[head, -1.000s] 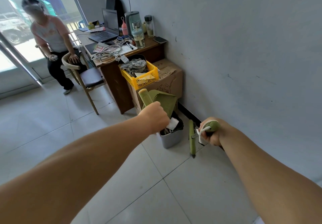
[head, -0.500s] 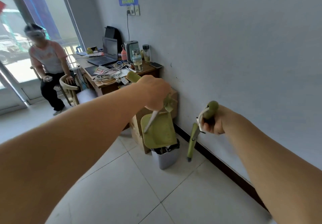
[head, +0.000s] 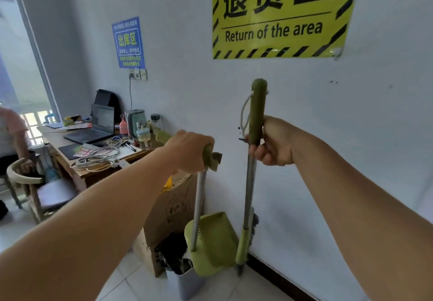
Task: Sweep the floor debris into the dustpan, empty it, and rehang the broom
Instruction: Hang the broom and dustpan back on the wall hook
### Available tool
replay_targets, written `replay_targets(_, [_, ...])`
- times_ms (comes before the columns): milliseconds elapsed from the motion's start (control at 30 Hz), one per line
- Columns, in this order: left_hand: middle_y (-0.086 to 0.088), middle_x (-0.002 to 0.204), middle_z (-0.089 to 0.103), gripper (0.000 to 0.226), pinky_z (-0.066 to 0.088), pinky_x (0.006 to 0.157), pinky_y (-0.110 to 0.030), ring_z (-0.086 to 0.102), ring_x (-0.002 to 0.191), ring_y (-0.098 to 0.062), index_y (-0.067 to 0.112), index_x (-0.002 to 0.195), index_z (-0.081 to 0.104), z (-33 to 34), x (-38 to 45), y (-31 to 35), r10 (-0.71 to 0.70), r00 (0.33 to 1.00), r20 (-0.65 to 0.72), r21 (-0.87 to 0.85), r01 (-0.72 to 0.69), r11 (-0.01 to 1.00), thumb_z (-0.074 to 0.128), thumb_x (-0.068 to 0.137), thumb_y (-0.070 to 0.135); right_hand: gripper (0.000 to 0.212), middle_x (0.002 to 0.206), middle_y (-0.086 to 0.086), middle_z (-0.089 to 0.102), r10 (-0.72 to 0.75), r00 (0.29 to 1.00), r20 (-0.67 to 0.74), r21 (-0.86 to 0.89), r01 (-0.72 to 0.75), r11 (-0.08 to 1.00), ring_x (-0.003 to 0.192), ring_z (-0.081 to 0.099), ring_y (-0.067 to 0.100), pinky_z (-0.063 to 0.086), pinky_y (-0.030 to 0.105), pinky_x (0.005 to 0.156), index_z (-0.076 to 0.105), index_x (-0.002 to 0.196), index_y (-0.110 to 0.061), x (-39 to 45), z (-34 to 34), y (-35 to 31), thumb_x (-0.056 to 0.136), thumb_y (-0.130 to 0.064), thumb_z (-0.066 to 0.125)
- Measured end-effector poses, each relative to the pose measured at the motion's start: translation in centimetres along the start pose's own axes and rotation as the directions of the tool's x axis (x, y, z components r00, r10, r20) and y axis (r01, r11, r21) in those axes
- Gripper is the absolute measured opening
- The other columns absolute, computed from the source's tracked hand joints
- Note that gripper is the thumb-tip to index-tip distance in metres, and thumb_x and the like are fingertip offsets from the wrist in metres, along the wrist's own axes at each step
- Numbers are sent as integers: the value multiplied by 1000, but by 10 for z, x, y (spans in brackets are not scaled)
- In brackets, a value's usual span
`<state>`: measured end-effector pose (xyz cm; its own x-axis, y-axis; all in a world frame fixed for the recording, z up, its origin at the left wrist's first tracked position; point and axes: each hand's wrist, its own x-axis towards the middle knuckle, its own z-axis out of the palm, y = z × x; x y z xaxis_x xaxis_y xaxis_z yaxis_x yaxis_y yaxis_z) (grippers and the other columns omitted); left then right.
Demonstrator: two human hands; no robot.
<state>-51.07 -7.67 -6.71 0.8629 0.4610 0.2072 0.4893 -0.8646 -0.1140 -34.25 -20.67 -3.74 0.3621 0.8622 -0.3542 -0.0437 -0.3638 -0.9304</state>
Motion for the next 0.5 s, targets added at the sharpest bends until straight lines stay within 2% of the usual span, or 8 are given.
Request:
replay_targets(133, [6, 85, 62, 20, 38, 82, -31, 59, 88, -20, 23, 102, 54, 19, 40, 4, 35, 999, -22, -45, -36, 998, 65, 86, 29, 40, 53, 3, 49, -43, 997, -67, 39, 46, 998, 36, 34, 8, 29, 12, 31, 51, 85, -16, 1, -25, -26, 89, -55, 42])
replay_targets(233, [6, 86, 62, 23, 33, 85, -32, 56, 86, -20, 29, 99, 47, 42, 74, 3, 36, 999, -22, -77, -38, 996, 65, 85, 31, 44, 53, 2, 47, -60, 997, -58, 42, 63, 997, 35, 33, 7, 27, 11, 30, 52, 83, -17, 11, -42, -40, 89, -59, 41])
replay_targets(367, [3, 95, 64, 27, 34, 97, -37, 56, 95, -23, 28, 100, 47, 65, 125, 13, 62, 998, 11, -185, -58, 981, 68, 83, 28, 45, 52, 1, 46, -64, 998, -15, 25, 64, 998, 33, 32, 7, 26, 11, 30, 51, 84, -18, 44, -59, -53, 89, -61, 39])
replay_targets(500, [-1, 101, 65, 34, 33, 93, -35, 54, 100, -24, 23, 111, 52, 81, 174, 22, 94, 994, 53, -213, -80, 974, 70, 83, 26, 46, 51, 2, 46, -67, 997, 24, -3, 67, 998, 32, 33, 7, 26, 11, 30, 52, 86, -17, 79, -74, -64, 90, -61, 38])
